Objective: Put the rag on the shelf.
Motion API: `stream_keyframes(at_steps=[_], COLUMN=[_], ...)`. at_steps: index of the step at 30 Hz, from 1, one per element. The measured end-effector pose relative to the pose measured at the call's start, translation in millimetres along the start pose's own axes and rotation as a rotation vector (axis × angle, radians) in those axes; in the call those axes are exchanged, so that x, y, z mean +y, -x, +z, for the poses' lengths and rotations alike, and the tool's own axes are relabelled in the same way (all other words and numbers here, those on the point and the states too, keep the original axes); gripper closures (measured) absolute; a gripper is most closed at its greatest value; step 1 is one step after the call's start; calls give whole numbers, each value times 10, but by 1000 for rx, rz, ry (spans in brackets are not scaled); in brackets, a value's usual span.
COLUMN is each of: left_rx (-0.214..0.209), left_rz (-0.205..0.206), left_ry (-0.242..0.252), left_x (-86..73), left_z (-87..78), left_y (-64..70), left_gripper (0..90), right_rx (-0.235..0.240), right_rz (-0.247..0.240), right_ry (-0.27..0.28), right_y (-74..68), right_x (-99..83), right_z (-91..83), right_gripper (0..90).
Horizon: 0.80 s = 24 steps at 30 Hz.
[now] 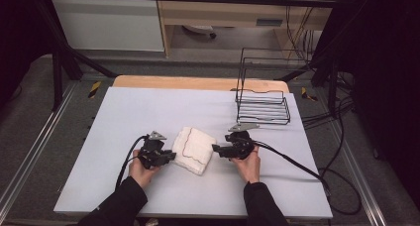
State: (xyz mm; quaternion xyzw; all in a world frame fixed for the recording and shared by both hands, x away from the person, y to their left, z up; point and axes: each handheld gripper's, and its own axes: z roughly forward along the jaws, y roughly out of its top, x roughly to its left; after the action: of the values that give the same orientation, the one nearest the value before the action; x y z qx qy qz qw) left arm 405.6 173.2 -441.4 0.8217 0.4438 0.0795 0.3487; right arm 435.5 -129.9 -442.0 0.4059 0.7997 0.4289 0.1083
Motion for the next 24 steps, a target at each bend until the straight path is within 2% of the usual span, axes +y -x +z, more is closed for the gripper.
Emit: stream_keyframes(at_steps=[1, 3, 5, 9, 10, 14, 15, 18, 19, 24], left_rx=[1, 3, 6, 4, 1, -3, -4, -14, -17, -27], left_rz=[3, 8, 11, 14, 13, 18, 20, 16, 18, 7], left_ry=[-2, -2, 0, 2, 1, 4, 3, 4, 6, 4], left_x=[2, 4, 3, 2, 3, 1, 2, 2, 3, 4], left_z=[-1, -1, 0, 0, -1, -1, -1, -1, -1, -9], left_y=[2, 7, 13, 10, 5, 0, -4, -19, -25, -41], left_gripper=[790, 795, 814, 824, 824, 827, 827, 831, 834, 840], right_rx=[-11, -14, -36, -36, -36, -5, -5, 6, 12, 6], right_rz=[-4, 1, 8, 4, 4, 38, 38, 75, 94, 97], right_ry=[-4, 2, -10, -23, -23, -47, -47, -56, -55, -47], right_y=[-7, -7, 7, 12, 12, 10, 10, -2, -9, -23], right_x=[34, 44, 73, 81, 81, 80, 80, 72, 71, 75], right_z=[70, 105, 193, 265, 265, 288, 288, 296, 296, 269], right_gripper=[359, 378, 428, 514, 514, 625, 625, 674, 715, 803])
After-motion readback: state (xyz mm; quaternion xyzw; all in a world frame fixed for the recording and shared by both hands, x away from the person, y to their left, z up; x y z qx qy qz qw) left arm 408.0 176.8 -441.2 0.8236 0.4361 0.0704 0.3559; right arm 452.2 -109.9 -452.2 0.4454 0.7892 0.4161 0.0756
